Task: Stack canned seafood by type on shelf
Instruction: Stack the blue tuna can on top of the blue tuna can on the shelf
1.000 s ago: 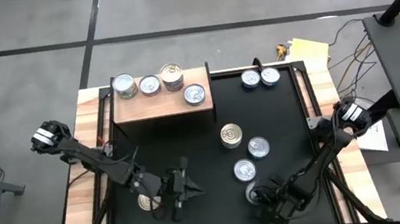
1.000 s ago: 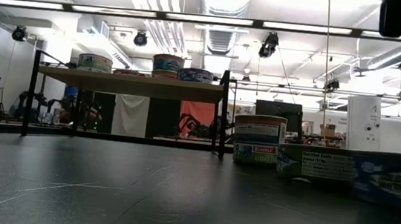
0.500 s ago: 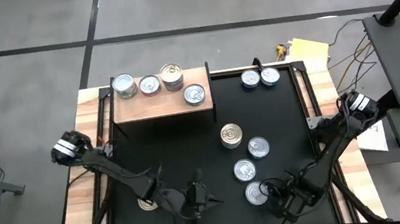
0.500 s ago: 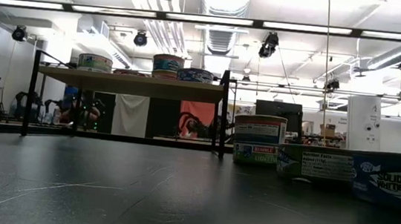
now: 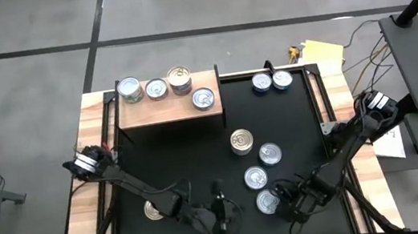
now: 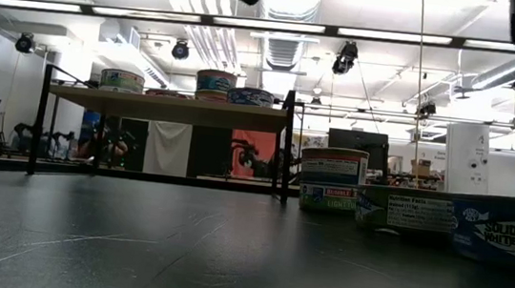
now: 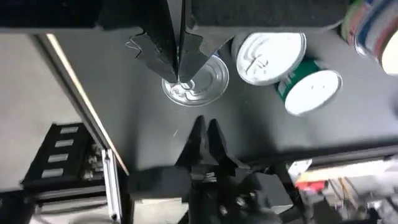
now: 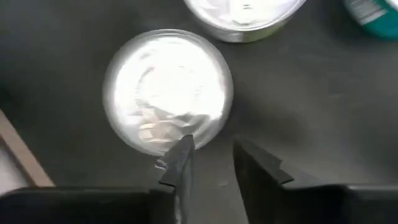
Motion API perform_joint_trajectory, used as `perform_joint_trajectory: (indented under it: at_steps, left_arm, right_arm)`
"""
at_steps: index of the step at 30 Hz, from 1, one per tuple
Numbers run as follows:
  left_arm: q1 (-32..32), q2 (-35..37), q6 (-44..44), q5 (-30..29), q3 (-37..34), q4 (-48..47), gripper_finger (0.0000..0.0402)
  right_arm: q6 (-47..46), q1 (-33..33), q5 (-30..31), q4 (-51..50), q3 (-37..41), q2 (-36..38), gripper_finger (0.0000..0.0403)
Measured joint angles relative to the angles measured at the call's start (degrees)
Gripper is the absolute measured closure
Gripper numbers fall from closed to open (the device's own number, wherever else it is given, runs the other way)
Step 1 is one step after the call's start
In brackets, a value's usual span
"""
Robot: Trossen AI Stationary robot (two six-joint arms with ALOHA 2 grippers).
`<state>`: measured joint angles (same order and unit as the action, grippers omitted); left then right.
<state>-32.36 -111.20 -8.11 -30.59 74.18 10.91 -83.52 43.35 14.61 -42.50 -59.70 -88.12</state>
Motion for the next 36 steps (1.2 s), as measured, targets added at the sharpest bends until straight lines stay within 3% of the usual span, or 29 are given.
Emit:
perform_joint_trajectory:
  at_steps: [9, 18, 23, 29, 36]
  left_arm:
    - [-0.17, -9.74, 2.89, 1.57, 5.54, 0.03, 0.0401]
    - [1.25, -20.42, 5.54, 0.28, 19.19, -1.38, 0.0401]
    - [2.33, -23.51, 3.75, -2.31, 23.27, -6.57, 0.0401]
    - [3.04, -24.08, 0.2, -2.94, 22.12, -7.1, 0.0402]
    - [3.56, -24.26, -2.63, -3.08, 21.22, -7.52, 0.0401]
  right_arm:
    - [-7.53, 2.56, 3.4, 2.7, 0.96, 0.06, 0.0204]
    - [-7.24, 4.18, 3.42, 2.79, 1.9, 0.2, 0.0135]
    - [-5.95, 4.57, 5.01, 2.47, 2.91, 0.2, 0.0118]
    - [-6.24, 4.79, 6.46, 4.0, 6.21, 0.57, 0.0118]
    - [-4.41, 4.64, 7.09, 19.21, 13.12, 0.68, 0.0118]
